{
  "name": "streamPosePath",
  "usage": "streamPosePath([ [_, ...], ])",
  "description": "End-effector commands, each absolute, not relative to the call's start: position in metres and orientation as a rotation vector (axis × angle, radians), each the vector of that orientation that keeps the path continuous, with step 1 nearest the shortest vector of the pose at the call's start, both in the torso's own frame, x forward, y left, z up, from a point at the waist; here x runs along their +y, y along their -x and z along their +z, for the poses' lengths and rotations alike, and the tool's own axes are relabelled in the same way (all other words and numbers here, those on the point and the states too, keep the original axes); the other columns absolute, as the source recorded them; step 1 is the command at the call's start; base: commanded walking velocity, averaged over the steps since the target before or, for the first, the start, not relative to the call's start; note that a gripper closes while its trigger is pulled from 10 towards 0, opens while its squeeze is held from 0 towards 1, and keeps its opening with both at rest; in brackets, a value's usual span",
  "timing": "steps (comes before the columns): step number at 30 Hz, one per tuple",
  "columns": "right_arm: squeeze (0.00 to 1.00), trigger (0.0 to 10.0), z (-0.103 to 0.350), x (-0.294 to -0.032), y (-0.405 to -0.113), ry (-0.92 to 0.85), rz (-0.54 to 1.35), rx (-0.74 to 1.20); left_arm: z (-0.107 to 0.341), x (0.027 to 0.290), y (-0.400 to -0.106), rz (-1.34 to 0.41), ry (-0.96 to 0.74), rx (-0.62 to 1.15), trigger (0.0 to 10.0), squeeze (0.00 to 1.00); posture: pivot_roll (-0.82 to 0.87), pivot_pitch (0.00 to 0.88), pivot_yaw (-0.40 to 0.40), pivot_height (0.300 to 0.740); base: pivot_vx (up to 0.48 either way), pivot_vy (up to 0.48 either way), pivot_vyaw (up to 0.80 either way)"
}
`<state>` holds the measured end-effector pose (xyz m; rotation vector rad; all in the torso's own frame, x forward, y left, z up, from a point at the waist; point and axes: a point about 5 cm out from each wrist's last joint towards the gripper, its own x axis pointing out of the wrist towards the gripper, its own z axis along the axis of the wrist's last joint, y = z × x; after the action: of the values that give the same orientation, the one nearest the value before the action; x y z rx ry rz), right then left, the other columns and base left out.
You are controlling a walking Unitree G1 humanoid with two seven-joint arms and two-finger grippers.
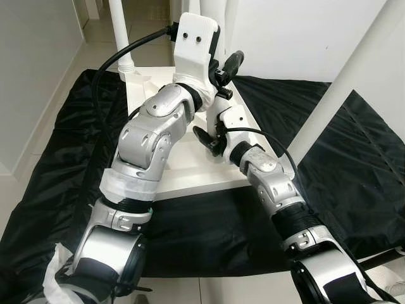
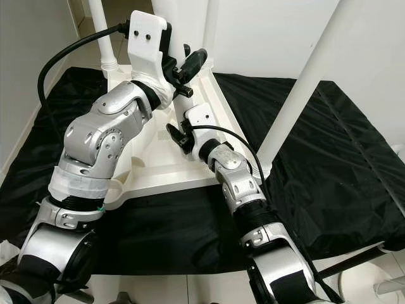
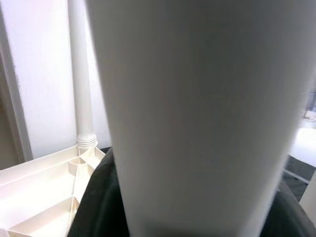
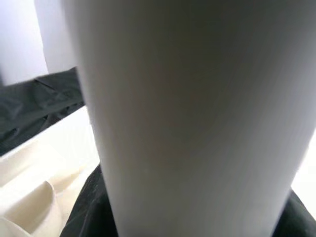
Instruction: Building children table
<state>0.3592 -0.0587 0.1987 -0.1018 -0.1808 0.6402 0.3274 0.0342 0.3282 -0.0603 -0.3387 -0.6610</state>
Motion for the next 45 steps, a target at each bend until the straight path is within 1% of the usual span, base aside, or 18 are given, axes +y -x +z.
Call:
streamPosePath([
  [1,0.0,10.0,0.199,-0.059,-0.359,0.06,0.607,-0.176,0.333,0.026,-0.32,-0.712,0.061,-0.368,10.0,1.0,0.03,0.038,-0.049,0.74,0.0,0.0,0.0],
  [6,0.0,10.0,0.197,-0.062,-0.359,0.037,0.551,-0.17,0.333,0.025,-0.319,-0.742,0.08,-0.358,10.0,1.0,0.03,0.039,-0.047,0.74,0.0,0.0,0.0],
  [12,0.0,10.0,0.201,-0.063,-0.361,0.002,0.503,-0.18,0.335,0.029,-0.319,-0.731,0.079,-0.366,10.0,1.0,0.03,0.034,-0.047,0.74,0.0,0.0,0.0],
  [13,0.0,10.0,0.203,-0.063,-0.361,-0.004,0.498,-0.187,0.335,0.031,-0.32,-0.727,0.085,-0.366,10.0,0.0,0.03,0.032,-0.047,0.74,0.0,0.0,0.0],
  [20,0.0,10.0,0.206,-0.066,-0.363,-0.024,0.472,-0.199,0.34,0.042,-0.321,-0.71,0.138,-0.383,10.0,0.0,0.04,0.024,-0.052,0.74,0.0,0.0,0.0],
  [21,0.0,10.0,0.208,-0.068,-0.365,-0.014,0.46,-0.206,0.34,0.049,-0.322,-0.682,0.143,-0.39,10.0,0.0,0.04,0.02,-0.058,0.74,0.0,0.0,0.0],
  [22,0.0,10.0,0.208,-0.068,-0.365,-0.014,0.46,-0.206,0.34,0.049,-0.322,-0.682,0.143,-0.39,10.0,0.0,0.04,0.02,-0.058,0.74,0.0,0.0,0.0],
  [23,0.0,10.0,0.21,-0.075,-0.367,-0.015,0.43,-0.206,0.337,0.061,-0.323,-0.635,0.136,-0.396,10.0,0.0,0.05,0.016,-0.064,0.74,0.0,0.0,0.0],
  [30,0.0,10.0,0.206,-0.084,-0.369,-0.027,0.378,-0.184,0.331,0.076,-0.322,-0.588,0.148,-0.417,10.0,0.0,0.05,0.01,-0.073,0.74,0.0,0.0,0.0],
  [33,0.0,10.0,0.202,-0.09,-0.368,-0.044,0.34,-0.164,0.326,0.083,-0.317,-0.628,0.208,-0.421,10.0,0.0,0.04,0.013,-0.081,0.74,0.0,0.0,0.0],
  [40,0.0,10.0,0.196,-0.099,-0.366,-0.052,0.301,-0.146,0.325,0.082,-0.306,-0.688,0.217,-0.455,10.0,0.0,0.02,0.026,-0.084,0.74,0.0,0.0,0.0],
  [45,0.0,10.0,0.189,-0.108,-0.361,-0.048,0.255,-0.134,0.319,0.079,-0.304,-0.684,0.205,-0.439,10.0,0.0,0.02,0.033,-0.083,0.74,0.0,0.0,0.0],
])
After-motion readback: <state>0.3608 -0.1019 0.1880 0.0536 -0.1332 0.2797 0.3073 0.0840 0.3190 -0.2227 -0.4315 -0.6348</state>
